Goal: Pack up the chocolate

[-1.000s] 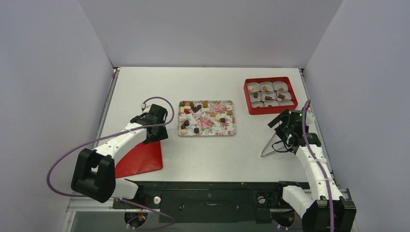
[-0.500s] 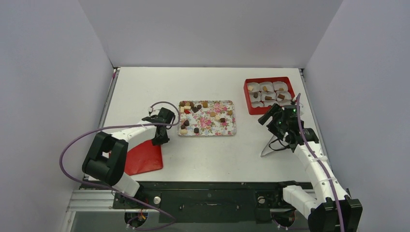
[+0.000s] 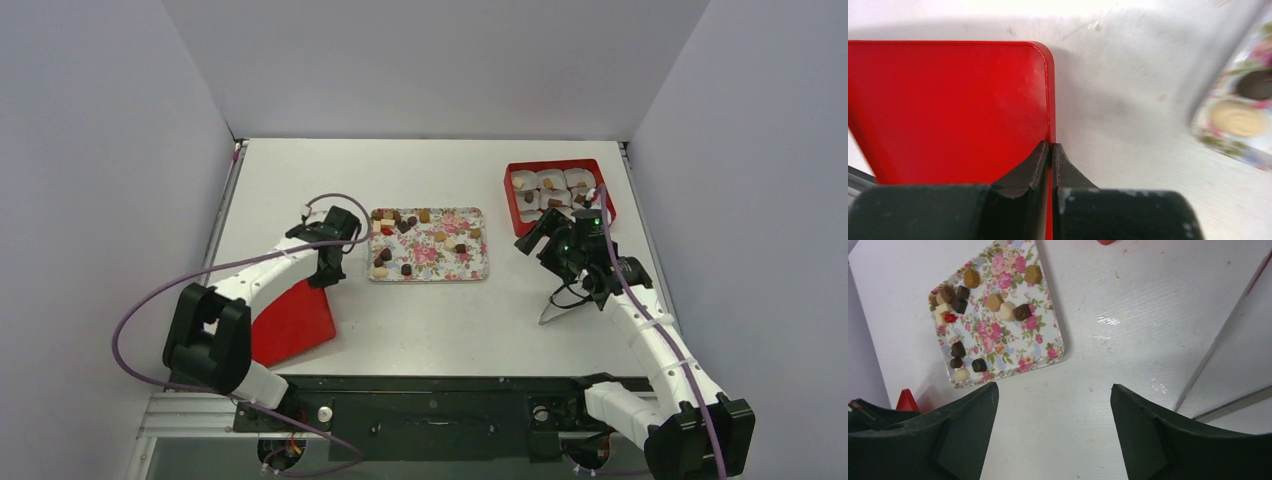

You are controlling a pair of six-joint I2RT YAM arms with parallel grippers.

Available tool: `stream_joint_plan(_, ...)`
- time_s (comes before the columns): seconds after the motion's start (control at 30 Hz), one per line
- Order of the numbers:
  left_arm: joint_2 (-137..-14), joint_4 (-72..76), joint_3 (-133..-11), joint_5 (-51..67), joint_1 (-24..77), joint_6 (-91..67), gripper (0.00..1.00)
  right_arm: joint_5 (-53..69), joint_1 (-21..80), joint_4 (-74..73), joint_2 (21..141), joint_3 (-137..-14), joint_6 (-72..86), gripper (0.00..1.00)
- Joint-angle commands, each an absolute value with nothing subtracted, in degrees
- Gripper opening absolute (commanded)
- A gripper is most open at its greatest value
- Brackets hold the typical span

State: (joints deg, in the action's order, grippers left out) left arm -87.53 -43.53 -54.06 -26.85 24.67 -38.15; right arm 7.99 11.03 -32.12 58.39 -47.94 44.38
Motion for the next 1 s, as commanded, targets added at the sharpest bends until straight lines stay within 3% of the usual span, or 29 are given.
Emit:
stream_joint_plan(0.0,-78.8,-53.4,-65.9,-31.4,24.6,-36.1,0.0,9.6,13.6,-27.4,59.2,-52.0,45.2,0.78)
stream_joint_plan(0.3,-72.5,-61.6,-83.5,-25.4,24.6,-35.5,0.0,16.9,18.1,-16.4,64.1,-53.7,49.7,0.78)
stream_joint_plan(0.5,-72.7,-61.6,-96.2,-15.5,24.6,-37.9,0.0,26.6,18.5,-3.3,69.7,-54.7,54.0,0.8)
stream_joint_plan(0.73,-75.3,-55.8,-110.8,0.2,24.5,-43.0,0.0,34.4,18.6,18.9,74.5,-54.8,63.8,0.83)
stream_joint_plan(0.97,-77.1,-42.1,-114.9,16.8,24.2,-52.7,0.0,40.5,18.6,43.5,79.7,-55.3,78.5,0.85)
